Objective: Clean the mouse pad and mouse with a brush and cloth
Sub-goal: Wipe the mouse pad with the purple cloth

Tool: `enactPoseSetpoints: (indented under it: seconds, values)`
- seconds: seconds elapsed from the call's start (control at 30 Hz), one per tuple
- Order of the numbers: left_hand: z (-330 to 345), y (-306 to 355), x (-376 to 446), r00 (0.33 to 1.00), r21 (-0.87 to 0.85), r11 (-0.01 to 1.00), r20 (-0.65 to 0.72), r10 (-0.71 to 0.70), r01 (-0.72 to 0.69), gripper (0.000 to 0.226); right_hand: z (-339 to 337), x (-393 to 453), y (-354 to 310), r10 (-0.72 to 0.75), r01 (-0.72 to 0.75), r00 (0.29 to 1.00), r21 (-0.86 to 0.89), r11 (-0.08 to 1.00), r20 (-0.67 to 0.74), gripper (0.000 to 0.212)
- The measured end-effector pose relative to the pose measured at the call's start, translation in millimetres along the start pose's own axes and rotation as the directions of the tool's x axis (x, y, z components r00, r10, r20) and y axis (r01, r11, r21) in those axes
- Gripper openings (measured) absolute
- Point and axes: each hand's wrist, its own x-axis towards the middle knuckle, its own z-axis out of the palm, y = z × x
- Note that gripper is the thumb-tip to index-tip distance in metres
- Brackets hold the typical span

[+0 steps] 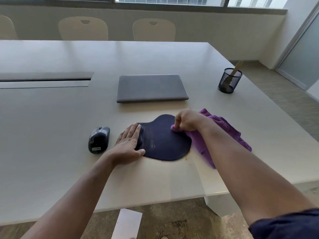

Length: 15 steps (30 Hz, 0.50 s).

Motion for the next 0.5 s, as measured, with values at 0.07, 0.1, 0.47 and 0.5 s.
enactPoseSetpoints:
  seconds: [0.07,0.1,0.47,0.5]
  values:
    - [-0.3,0.4,-0.3,1.0,0.001,1.0,-0.003,0.001,-0.001,0.092,-7.9,-3.3,-4.5,0.029,-0.019,0.985,-0.061,0.998,0.167,0.01]
    - [-0.3,0.5,-0.4,1.0,0.001,1.0,-0.006,0.002,-0.002,0.092,-9.7,-4.0,-6.5,0.03,-0.01,0.975,-0.092,0.996,0.218,0.016]
    - [0.2,-0.2,-1.2,1.0,-0.012,1.0,-0.015,0.009,-0.009,0.092,24.2,13.3,-26.9,0.018,-0.008,0.962,0.04,0.999,-0.272,0.02]
    - [0.5,0.0,-1.1,1.0,-0.011,1.0,-0.017,0.008,-0.008,0.092,26.2,16.1,-31.4,-0.02,0.039,0.969,0.073,0.997,-0.245,0.018]
